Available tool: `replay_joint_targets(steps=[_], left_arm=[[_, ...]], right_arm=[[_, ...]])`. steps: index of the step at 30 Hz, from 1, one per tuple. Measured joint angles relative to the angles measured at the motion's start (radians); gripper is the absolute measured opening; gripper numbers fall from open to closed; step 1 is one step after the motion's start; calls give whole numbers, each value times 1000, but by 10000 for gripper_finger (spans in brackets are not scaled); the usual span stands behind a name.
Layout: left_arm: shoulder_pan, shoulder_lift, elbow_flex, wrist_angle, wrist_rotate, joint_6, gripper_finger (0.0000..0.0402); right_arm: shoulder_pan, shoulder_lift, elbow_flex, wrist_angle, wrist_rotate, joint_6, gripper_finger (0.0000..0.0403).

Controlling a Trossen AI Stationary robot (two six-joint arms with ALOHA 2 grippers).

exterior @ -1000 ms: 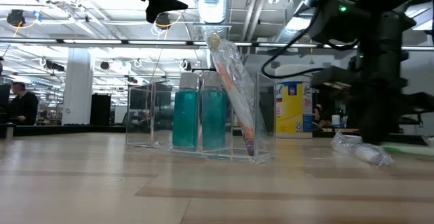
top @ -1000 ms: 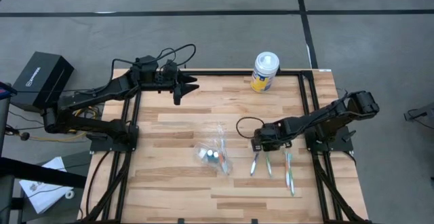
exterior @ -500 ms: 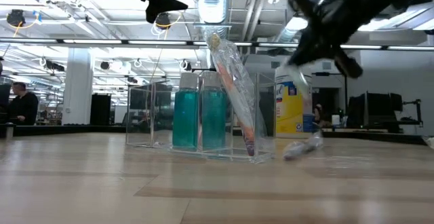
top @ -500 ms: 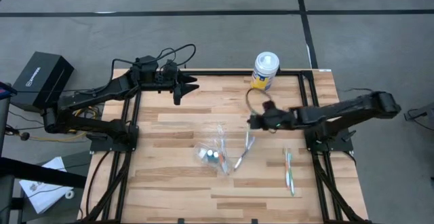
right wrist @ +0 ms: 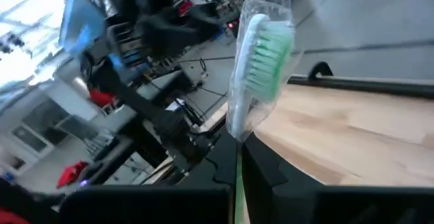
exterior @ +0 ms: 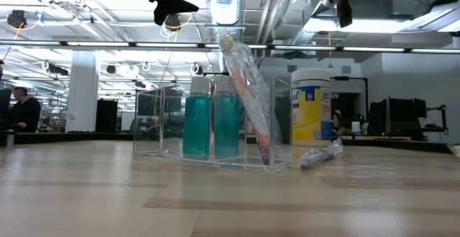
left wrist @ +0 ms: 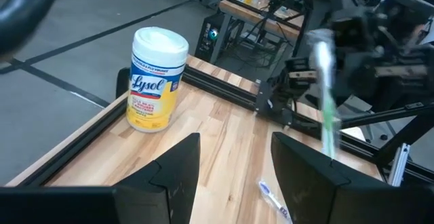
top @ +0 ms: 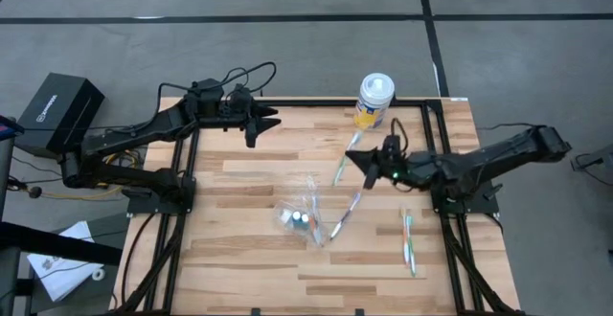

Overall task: Pick & Place toothbrushing station
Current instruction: Put the left green toothbrush into the transparent organizer

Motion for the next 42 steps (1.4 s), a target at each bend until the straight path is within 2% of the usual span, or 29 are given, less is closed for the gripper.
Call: replay_joint_targets(steps=[4,7,16,30,42], left_arm=[[0,0,-31,8,-9,-6,176],[0,0,-61,10,-9,-28,176],[-2,0,-111,59,-9,-55,176],[-2,0,-111,75,-9,-57,176],[0,0,-111,80,-13,-53,176]], right_arm=[[57,95,35,57,0,-87,2],[92,172,53,60,-3,-92,3],[181,337,58,236,-34,-83,2],[253,469,58,237,-33,24,0],[257,622,58,249,-122,143,0]])
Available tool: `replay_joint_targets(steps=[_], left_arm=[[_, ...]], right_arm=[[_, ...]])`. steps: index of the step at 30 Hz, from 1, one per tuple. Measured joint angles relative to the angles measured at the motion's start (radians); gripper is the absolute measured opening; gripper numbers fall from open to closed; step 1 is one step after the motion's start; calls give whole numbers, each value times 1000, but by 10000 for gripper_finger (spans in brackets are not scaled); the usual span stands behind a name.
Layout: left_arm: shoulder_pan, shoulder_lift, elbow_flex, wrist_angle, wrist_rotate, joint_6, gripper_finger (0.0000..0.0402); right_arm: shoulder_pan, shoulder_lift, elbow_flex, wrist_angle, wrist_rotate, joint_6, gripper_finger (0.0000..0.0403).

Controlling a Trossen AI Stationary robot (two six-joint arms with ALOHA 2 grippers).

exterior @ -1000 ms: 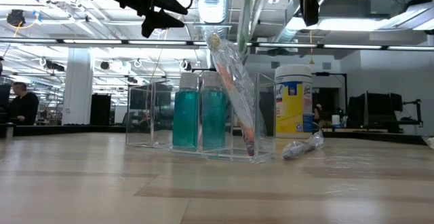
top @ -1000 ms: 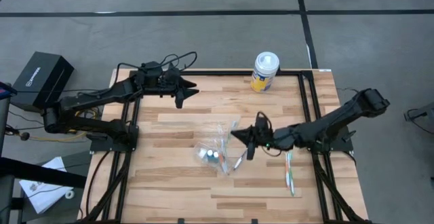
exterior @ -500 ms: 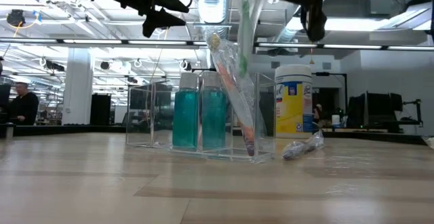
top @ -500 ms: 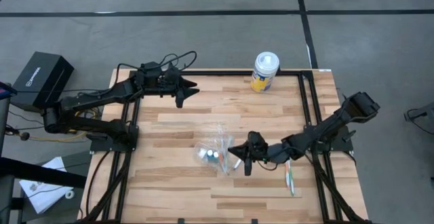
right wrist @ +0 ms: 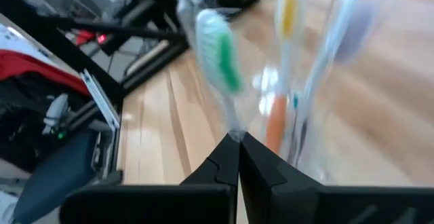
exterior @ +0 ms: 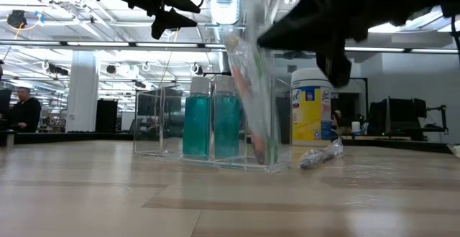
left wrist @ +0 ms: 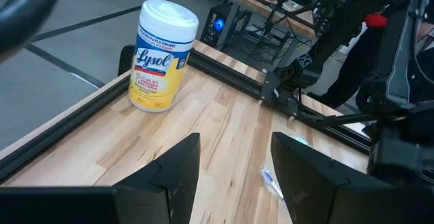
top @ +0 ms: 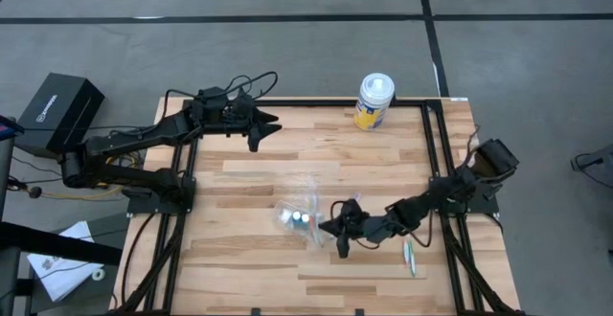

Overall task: Pick & Place toothbrushing station
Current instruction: Put the left green toothbrush into the transparent organizer, then put the purple toothbrush into the transparent organizer

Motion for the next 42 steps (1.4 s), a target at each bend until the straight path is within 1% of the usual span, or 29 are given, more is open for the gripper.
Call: replay_joint_targets(steps=[4,6,10,13,16,19,24,27,29,32,38,40,42], left_arm=[[10,0,0,0,-4,2,176],[16,0,0,0,-5,2,176],[29,0,0,0,-4,3,176],[35,0,0,1,-4,3,176],[35,0,0,1,-4,4,176],[35,0,0,1,-4,4,176],[35,0,0,2,-3,4,176],[35,0,0,2,-3,4,176],[35,0,0,2,-3,4,176],[35,0,0,2,-3,4,176],[35,0,0,6,-3,4,176],[35,0,0,8,-3,4,176],[35,0,0,8,-3,4,176]], right_arm=[[0,63,0,70,-39,32,0],[0,84,0,102,-40,50,0],[-1,86,-1,127,-48,62,1],[-7,71,-1,119,-80,69,15],[-22,61,-1,88,-143,114,50],[-35,59,-1,90,-179,140,100],[-50,21,-1,82,-227,129,188],[-55,-19,-2,71,-250,116,227],[-55,-59,-2,27,-250,114,242],[-52,-135,-1,-103,-250,114,249],[-46,-300,-1,-364,-244,114,240],[-47,-352,-1,-454,-223,119,235],[-49,-399,-1,-562,-203,158,231]])
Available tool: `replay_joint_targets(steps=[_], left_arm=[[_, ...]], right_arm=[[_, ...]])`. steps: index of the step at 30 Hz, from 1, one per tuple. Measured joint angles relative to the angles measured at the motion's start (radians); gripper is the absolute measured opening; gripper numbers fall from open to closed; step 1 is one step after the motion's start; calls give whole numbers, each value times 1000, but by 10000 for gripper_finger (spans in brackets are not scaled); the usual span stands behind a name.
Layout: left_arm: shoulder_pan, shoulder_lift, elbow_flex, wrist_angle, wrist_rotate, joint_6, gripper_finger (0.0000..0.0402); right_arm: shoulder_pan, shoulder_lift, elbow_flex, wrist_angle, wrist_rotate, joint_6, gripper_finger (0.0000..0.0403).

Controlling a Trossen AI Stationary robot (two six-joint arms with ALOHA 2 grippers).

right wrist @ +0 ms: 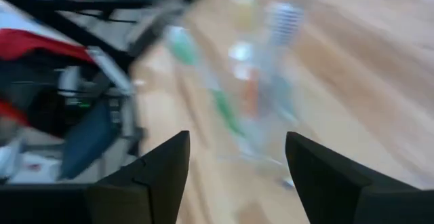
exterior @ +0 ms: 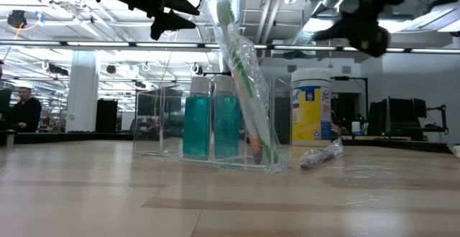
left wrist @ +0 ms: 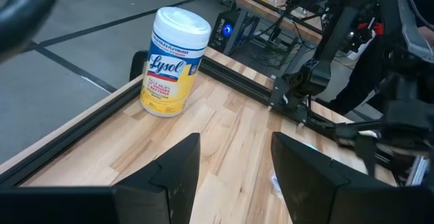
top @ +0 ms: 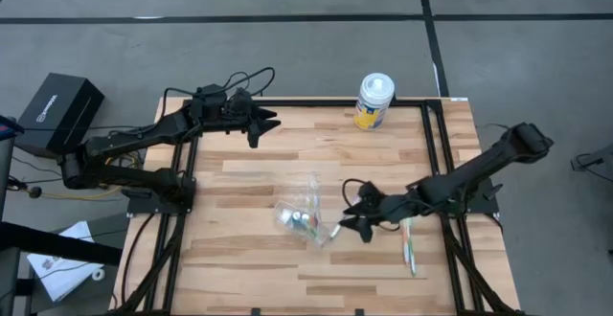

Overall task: Pick & Place toothbrushing station
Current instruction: Put the purple toothbrush into the transparent organizer

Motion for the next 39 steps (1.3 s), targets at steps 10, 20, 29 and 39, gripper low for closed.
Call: replay_joint_targets(steps=[10,20,29,39], left_arm=[[-45,66,1,0,16,-84,176],[-114,245,0,0,16,-90,176],[-94,319,0,-2,79,-109,176],[-65,338,0,-3,159,-89,176]], right_arm=[[-10,-152,0,-318,34,244,226],[-132,-171,0,-451,12,532,225],[-244,-83,0,-438,-150,682,225],[-305,83,1,-312,-227,724,225]])
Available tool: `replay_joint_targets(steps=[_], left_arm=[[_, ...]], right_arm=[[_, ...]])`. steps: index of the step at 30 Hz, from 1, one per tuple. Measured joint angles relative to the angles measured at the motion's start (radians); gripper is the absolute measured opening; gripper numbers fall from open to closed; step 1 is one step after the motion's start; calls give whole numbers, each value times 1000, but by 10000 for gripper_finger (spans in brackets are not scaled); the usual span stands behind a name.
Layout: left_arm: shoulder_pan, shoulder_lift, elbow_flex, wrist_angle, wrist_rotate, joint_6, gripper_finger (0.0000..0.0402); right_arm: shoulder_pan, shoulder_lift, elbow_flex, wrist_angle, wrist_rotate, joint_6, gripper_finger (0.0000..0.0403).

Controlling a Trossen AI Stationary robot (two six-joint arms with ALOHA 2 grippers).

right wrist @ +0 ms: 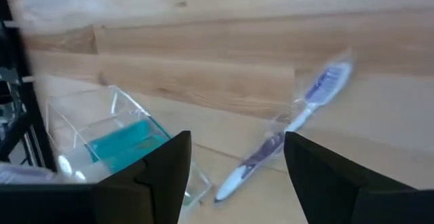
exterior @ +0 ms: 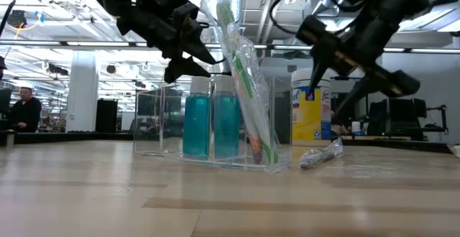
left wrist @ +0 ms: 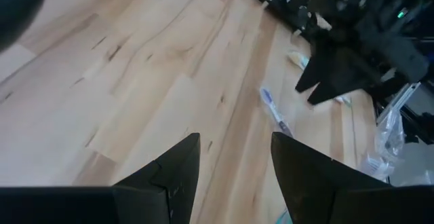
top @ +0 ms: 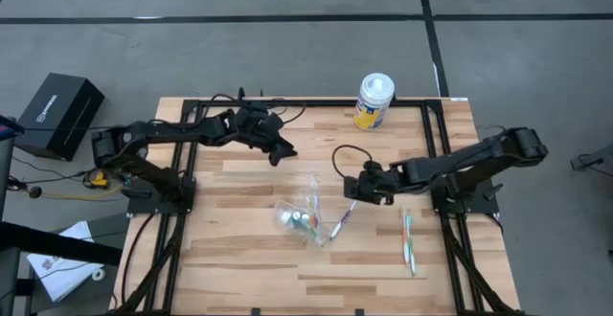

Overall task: Pick & Place toothbrushing station
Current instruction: Put the purple toothbrush into the transparent organizer

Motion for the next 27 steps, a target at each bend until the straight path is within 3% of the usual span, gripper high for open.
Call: replay_joint_targets(steps=[10,21,27], left_arm=[[60,0,0,-5,59,40,176],[94,0,0,-6,64,91,176],[99,0,0,-7,66,93,176]], right_arm=[[0,166,-1,98,-125,77,225],[-41,173,-1,62,-161,96,223],[-94,173,-1,53,-161,75,183]])
